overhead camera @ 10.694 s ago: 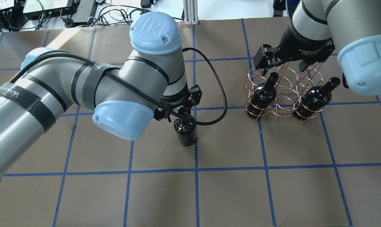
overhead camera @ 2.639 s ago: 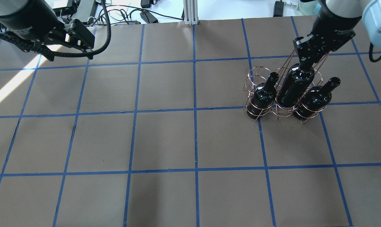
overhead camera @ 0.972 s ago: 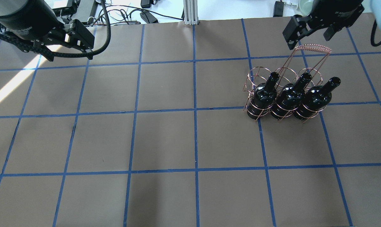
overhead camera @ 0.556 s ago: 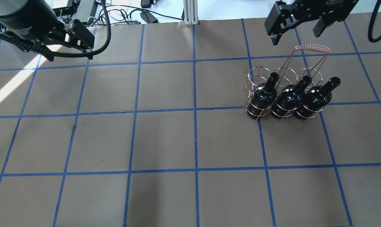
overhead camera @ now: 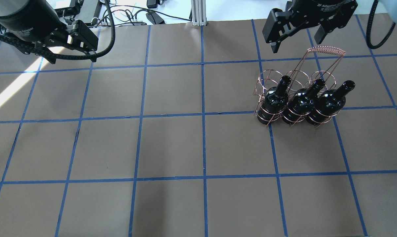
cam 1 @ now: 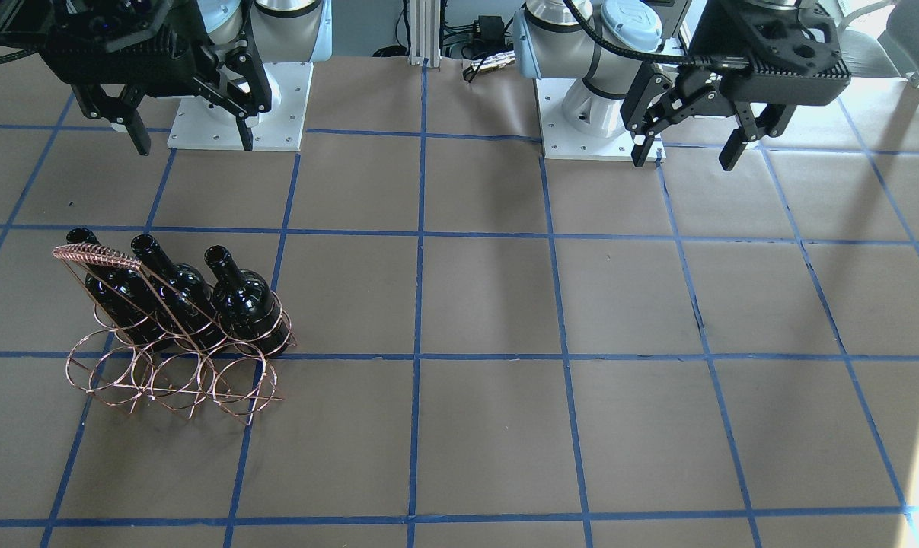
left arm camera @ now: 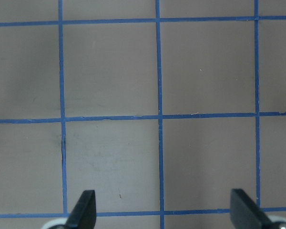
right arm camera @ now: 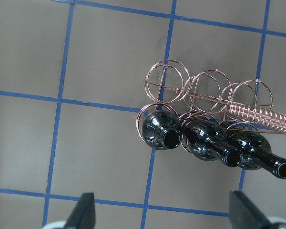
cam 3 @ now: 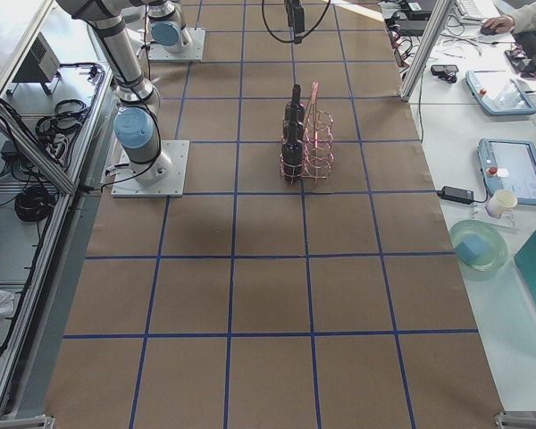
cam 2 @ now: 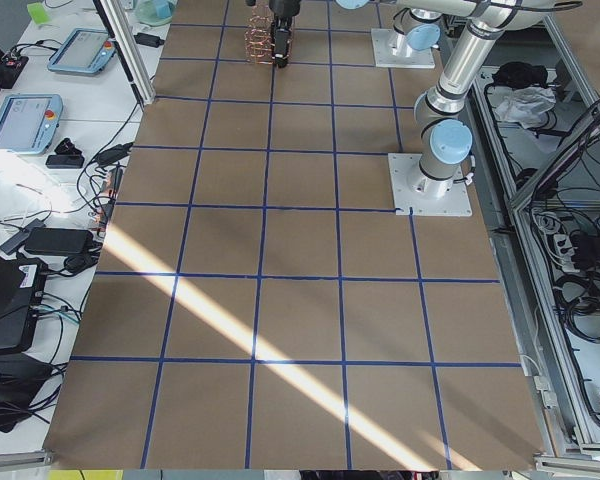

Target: Place wine into wine basket

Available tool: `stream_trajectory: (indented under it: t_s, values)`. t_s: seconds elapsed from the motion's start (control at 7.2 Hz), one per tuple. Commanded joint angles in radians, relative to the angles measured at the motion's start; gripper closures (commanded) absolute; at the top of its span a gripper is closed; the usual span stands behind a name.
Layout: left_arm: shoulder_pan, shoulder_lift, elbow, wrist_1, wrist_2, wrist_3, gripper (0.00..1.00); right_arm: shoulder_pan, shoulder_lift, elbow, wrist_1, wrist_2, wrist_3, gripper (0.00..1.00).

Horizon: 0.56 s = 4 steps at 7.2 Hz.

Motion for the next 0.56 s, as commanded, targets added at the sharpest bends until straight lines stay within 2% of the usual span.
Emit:
stream_trajectory:
  t_s: [0.0, 0.42]
  values:
    - [0.000, 0.000, 0.000, 0.000, 0.001, 0.000, 0.00, -0.001, -0.012, 0.018, 0.003, 0.002, 0.001, 0.00]
    - [0.000, 0.000, 0.000, 0.000, 0.000, 0.000, 0.00, -0.002, -0.035, 0.044, 0.005, 0.004, -0.001, 0.00]
